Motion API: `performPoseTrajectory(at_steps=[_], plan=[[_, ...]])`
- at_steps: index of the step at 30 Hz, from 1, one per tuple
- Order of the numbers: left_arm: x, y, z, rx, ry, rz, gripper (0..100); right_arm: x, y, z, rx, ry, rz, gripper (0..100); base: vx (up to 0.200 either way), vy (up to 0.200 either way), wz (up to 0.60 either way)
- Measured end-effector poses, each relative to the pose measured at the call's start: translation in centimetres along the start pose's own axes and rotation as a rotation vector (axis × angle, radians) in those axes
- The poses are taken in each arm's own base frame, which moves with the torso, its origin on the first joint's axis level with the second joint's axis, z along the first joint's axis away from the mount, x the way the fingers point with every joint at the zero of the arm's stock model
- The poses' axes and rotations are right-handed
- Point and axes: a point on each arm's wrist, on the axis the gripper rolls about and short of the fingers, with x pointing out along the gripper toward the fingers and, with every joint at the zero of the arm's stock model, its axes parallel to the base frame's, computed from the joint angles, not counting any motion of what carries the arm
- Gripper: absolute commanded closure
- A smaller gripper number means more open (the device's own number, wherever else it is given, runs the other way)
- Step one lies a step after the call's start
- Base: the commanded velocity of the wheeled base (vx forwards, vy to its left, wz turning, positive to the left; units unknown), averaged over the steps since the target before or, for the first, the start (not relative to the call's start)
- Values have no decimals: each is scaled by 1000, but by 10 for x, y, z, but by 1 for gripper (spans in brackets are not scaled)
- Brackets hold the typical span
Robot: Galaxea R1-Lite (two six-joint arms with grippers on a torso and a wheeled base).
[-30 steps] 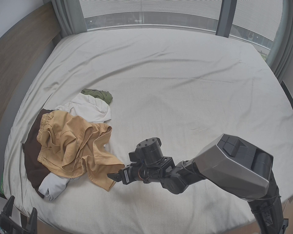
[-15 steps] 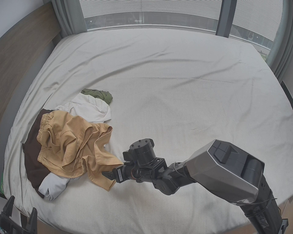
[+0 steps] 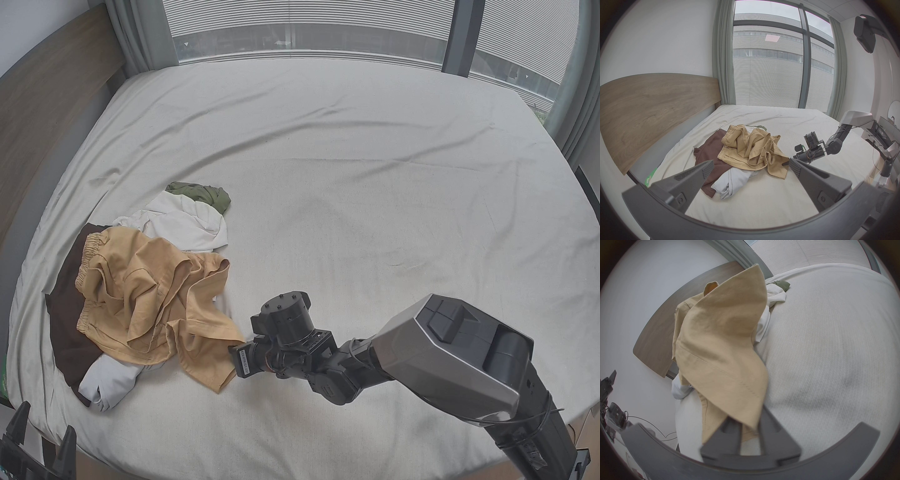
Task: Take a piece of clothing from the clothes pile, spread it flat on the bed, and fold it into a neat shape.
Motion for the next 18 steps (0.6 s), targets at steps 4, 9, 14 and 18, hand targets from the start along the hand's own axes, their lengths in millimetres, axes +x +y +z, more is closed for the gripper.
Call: performPoseTrajectory(at_steps=[4, 9, 14, 18], plan=[[0, 0, 0, -1, 0, 0, 0, -4, 3, -2, 0, 11, -7, 100, 0, 0, 0], [0, 0, 0, -1, 0, 0, 0, -15, 6, -4, -1, 31, -29, 100, 0, 0, 0], [0, 0, 0, -1, 0, 0, 0, -29, 6, -11, 2, 70, -56, 100, 0, 0, 0], [0, 0, 0, -2, 0, 0, 0, -41, 2, -14, 9, 91, -87, 100, 0, 0, 0]])
